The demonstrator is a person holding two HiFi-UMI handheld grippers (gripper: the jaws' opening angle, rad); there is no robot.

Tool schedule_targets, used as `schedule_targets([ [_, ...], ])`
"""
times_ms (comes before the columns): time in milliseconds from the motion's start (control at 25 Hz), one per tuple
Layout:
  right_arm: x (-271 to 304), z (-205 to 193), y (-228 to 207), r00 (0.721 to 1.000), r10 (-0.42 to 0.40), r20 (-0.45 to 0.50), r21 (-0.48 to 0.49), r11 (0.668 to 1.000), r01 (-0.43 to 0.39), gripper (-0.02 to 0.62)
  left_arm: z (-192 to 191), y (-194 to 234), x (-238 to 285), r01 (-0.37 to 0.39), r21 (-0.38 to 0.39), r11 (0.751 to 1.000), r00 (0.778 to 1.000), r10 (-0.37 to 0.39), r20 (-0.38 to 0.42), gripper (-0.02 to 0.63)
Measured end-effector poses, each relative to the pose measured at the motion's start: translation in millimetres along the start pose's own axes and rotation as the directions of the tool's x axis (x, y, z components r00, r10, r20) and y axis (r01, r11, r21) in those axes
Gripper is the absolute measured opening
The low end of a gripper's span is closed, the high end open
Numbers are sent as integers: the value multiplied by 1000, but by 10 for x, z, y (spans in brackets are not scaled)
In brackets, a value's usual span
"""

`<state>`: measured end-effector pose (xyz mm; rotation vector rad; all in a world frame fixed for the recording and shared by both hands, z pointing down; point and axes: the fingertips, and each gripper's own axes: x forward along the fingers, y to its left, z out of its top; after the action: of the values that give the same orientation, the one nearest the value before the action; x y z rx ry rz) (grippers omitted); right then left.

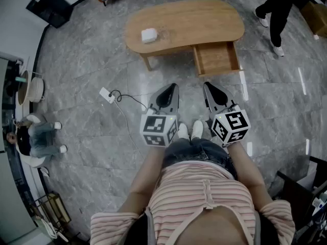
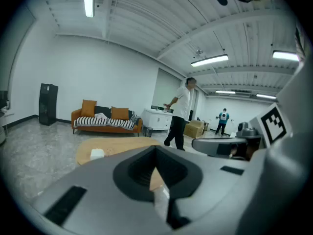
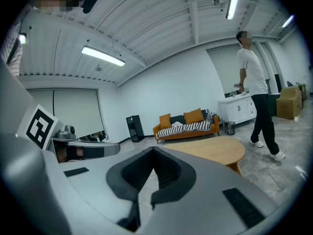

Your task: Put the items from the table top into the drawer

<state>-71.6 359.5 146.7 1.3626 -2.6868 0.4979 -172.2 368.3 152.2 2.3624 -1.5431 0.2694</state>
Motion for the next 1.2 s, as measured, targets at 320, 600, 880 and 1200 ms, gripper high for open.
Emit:
schedule_targets([
  [320, -54, -12, -79, 1000, 8, -9, -1, 1000, -8, 8, -45, -49, 39, -12, -37, 999, 1000, 11, -10, 13],
  [600, 0, -133, -308, 998, -3, -66, 14, 1000, 4, 8, -147, 35, 148, -88, -16, 996, 995, 87, -44, 14],
  [880, -42, -43, -601, 999, -33, -42, 22, 999, 34, 8, -145, 159, 236, -143, -71, 987, 989, 141, -43, 14],
  [1200, -120, 74, -881, 998, -67, -19, 36, 997, 68, 9, -23, 232, 319, -190, -73, 979, 982, 187, -37, 14],
])
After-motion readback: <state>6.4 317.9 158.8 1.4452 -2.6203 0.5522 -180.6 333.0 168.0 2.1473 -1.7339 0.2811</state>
